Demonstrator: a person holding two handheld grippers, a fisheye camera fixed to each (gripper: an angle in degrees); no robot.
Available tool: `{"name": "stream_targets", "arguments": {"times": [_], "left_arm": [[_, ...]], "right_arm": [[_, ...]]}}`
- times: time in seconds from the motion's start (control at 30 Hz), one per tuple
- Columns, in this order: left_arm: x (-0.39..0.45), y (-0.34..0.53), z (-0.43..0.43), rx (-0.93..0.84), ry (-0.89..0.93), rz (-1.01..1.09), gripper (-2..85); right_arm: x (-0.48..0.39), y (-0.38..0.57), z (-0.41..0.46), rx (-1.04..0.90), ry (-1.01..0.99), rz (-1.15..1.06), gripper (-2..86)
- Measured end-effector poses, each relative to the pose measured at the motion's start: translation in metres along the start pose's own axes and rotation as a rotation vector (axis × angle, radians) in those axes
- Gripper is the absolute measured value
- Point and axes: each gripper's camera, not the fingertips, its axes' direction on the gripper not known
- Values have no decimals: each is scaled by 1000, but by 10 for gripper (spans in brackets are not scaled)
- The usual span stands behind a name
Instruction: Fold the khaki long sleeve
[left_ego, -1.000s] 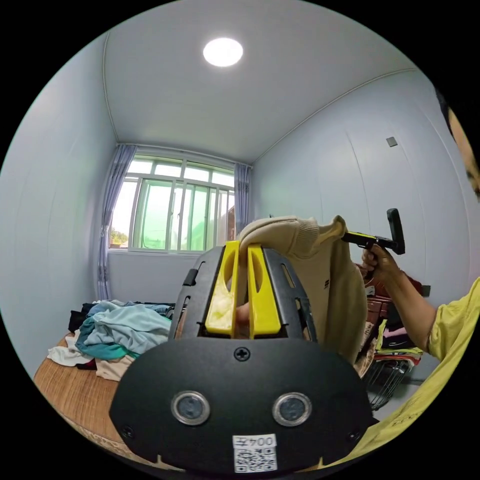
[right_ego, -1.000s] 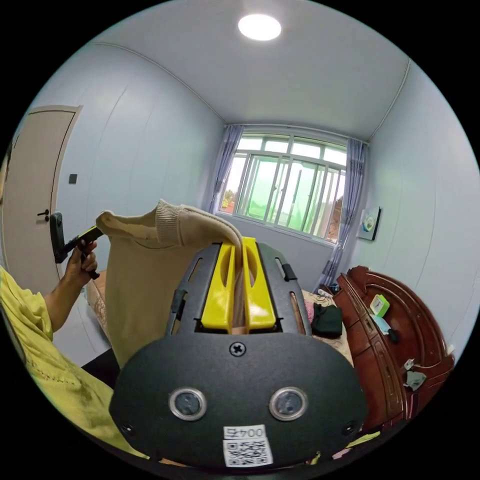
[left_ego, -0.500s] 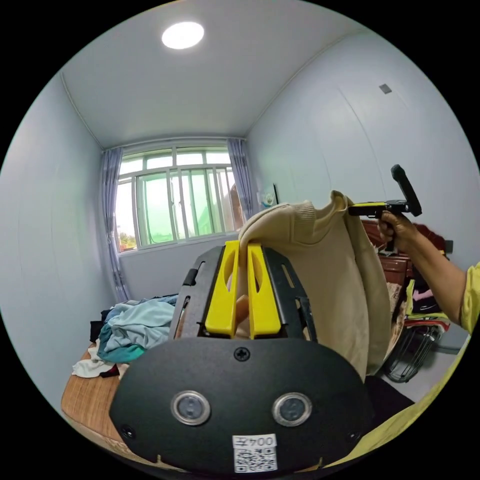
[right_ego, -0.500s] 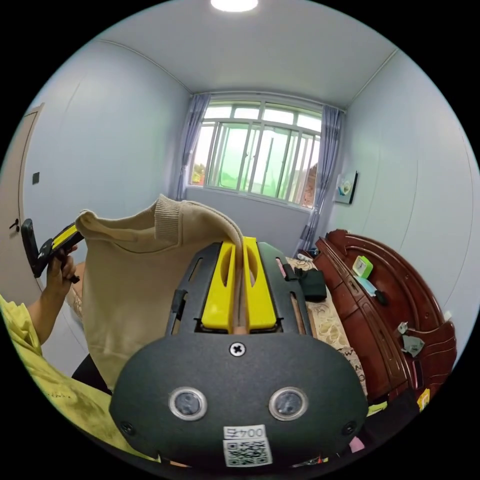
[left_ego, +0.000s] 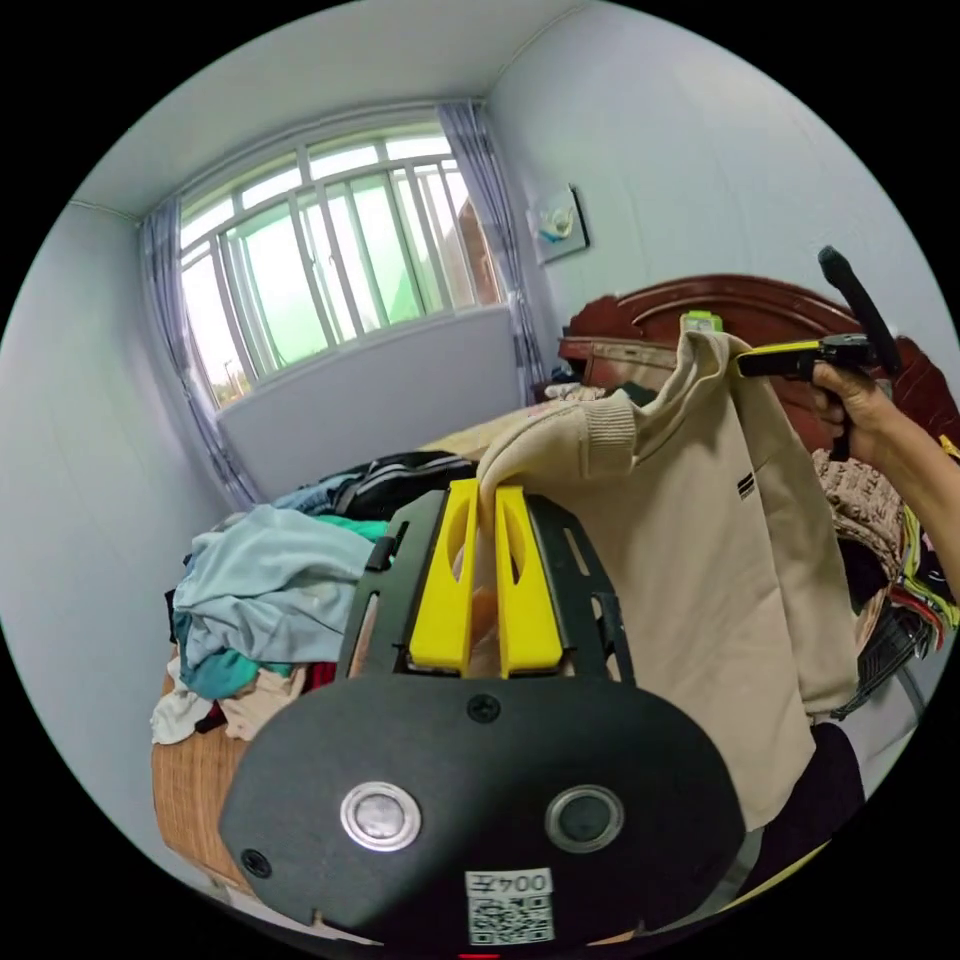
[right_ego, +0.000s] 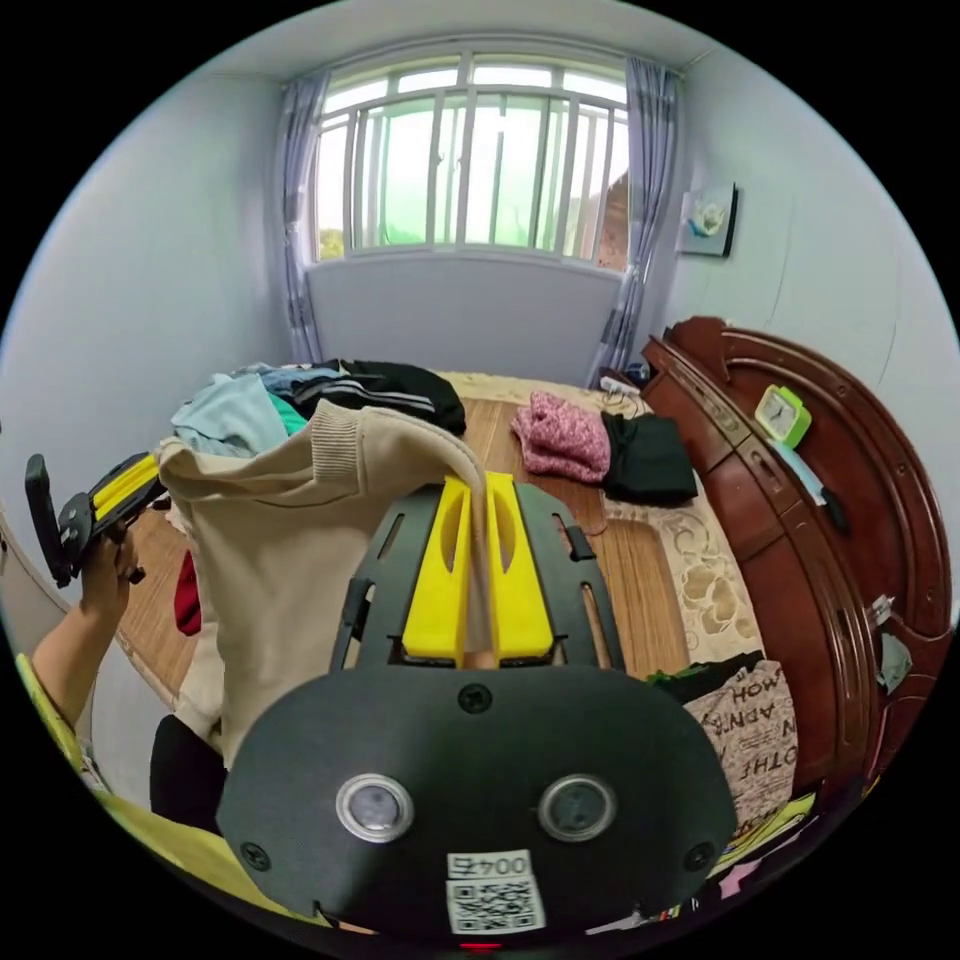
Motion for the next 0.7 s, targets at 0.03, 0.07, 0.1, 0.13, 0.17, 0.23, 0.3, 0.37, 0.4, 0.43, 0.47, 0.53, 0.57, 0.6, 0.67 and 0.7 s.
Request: {"name": "stream_targets", "arguments": {"times": [0.03,0.07,0.1,0.13,0.17,0.23,0.3,0.37,0.4,0.43,0.47,0.53,0.57,0.6,0.67,0.7], "left_arm": [[8,1,45,-44,6,-10,25],[16,3,89,-87,14,-19,26],[20,4,110,-108,17,-23,27],[28,8,151,-150,22,-30,29],[37,13,190,-191,23,-27,32],[52,21,247,-264,27,-20,42],[63,32,300,-347,43,-28,61],[70,46,354,-438,88,-52,108],[71,49,366,-464,105,-60,123],[71,54,384,-503,145,-76,151],[68,58,394,-518,179,-94,177],[63,65,397,-530,197,-110,192],[57,71,390,-519,213,-118,196],[54,76,384,-513,223,-124,198],[41,109,348,-502,244,-143,201],[39,121,337,-502,240,-146,202]], "right_arm": [[6,0,14,-15,1,2,32],[17,1,43,-48,-3,11,33],[29,4,70,-82,-7,19,35],[35,6,83,-100,-8,25,36],[47,12,109,-136,-11,44,37],[65,21,144,-183,-15,73,40],[90,35,181,-252,-7,136,53],[107,47,194,-277,-6,178,82],[116,55,196,-273,-4,195,101],[121,59,194,-266,-6,203,111],[130,65,190,-258,-18,214,125],[143,74,178,-265,-31,209,131],[149,83,163,-256,-49,209,125],[152,95,144,-251,-118,193,115],[150,125,114,-252,-236,161,111],[144,153,95,-266,-305,136,111]]}}
